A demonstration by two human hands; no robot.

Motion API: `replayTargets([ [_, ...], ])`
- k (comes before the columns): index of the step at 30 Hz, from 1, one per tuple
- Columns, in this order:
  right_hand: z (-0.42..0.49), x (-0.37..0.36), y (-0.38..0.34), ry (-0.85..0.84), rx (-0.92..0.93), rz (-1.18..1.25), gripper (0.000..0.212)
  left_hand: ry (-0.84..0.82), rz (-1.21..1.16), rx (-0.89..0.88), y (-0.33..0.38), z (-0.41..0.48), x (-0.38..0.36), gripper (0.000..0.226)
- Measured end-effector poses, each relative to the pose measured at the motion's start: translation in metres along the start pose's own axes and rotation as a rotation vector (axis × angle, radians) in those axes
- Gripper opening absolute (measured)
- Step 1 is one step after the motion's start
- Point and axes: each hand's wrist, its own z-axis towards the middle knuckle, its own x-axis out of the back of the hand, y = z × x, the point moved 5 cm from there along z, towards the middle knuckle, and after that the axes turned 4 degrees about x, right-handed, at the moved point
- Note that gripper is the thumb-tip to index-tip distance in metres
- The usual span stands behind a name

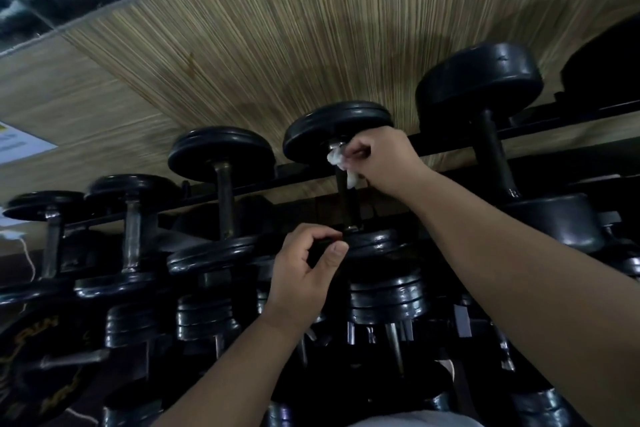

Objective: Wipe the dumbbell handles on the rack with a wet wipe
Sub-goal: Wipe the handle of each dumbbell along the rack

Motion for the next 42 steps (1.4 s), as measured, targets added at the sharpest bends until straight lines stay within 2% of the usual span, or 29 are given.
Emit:
replayTargets([
  [2, -0.005, 0.001, 0.005, -0.104, -0.002, 0.014, 0.008, -0.025, 0.018, 0.018, -0.001, 0.001, 0.0, 0.029],
  [4, -0.019, -0.006, 0.006, -0.314, -0.016, 0.023, 0.011, -0.037, 0.018, 0.028, -0.002, 0.001, -0.001, 0.026],
  [6, -0.034, -0.013, 0.002, -0.515, -0.048, -0.045, 0.012, -0.036, 0.016, 0.024, 0.0, 0.001, -0.002, 0.025],
  [7, -0.038, -0.015, 0.0, -0.558, -0.053, -0.104, 0.013, -0.036, 0.017, 0.023, 0.0, 0.001, -0.002, 0.025],
  [10, -0.035, -0.013, -0.012, -0.468, -0.041, -0.187, 0.009, -0.034, 0.013, 0.027, 0.0, 0.001, -0.002, 0.022],
  [14, -0.012, -0.002, -0.017, -0.108, -0.049, -0.139, 0.006, -0.036, -0.001, 0.033, 0.0, 0.0, -0.002, 0.024],
  [16, -0.005, 0.002, -0.013, -0.009, -0.101, -0.075, 0.01, -0.043, -0.002, 0.043, 0.0, 0.0, -0.002, 0.024],
  [18, -0.009, 0.0, -0.014, -0.041, -0.068, -0.121, 0.008, -0.038, -0.012, 0.043, 0.0, 0.001, -0.001, 0.024],
  [20, -0.025, -0.009, -0.017, -0.228, 0.005, -0.177, 0.002, -0.028, -0.029, 0.034, -0.002, 0.001, -0.001, 0.023],
  [22, -0.042, -0.016, -0.016, -0.424, -0.019, -0.18, 0.007, -0.017, -0.041, 0.032, -0.003, 0.001, -0.001, 0.024],
  [23, -0.044, -0.018, -0.015, -0.458, -0.029, -0.192, 0.009, -0.013, -0.044, 0.032, -0.003, 0.001, -0.002, 0.025],
  [26, -0.03, -0.017, -0.023, -0.4, 0.025, -0.272, 0.008, -0.001, -0.05, 0.017, -0.001, 0.0, -0.001, 0.024],
  [29, -0.011, -0.011, -0.025, -0.16, 0.013, -0.206, 0.005, -0.011, -0.055, 0.025, 0.001, 0.0, -0.001, 0.024],
  [31, -0.01, -0.01, -0.025, -0.108, 0.012, -0.19, 0.004, -0.006, -0.07, 0.03, 0.001, -0.001, -0.001, 0.024],
  [33, -0.014, -0.015, -0.03, -0.233, 0.028, -0.268, 0.006, 0.01, -0.083, 0.027, 0.0, -0.001, -0.002, 0.024],
  [35, -0.022, -0.025, -0.038, -0.449, 0.034, -0.39, 0.012, 0.023, -0.088, 0.022, 0.0, -0.002, -0.002, 0.027],
  [37, -0.023, -0.03, -0.041, -0.525, 0.05, -0.472, 0.018, 0.031, -0.087, 0.023, 0.0, -0.002, -0.002, 0.024],
  [39, -0.017, -0.027, -0.041, -0.415, 0.107, -0.489, 0.02, 0.035, -0.097, 0.027, 0.0, -0.003, -0.003, 0.021],
  [42, -0.005, -0.013, -0.038, -0.168, 0.108, -0.345, 0.015, 0.04, -0.098, 0.021, -0.001, -0.003, -0.003, 0.022],
])
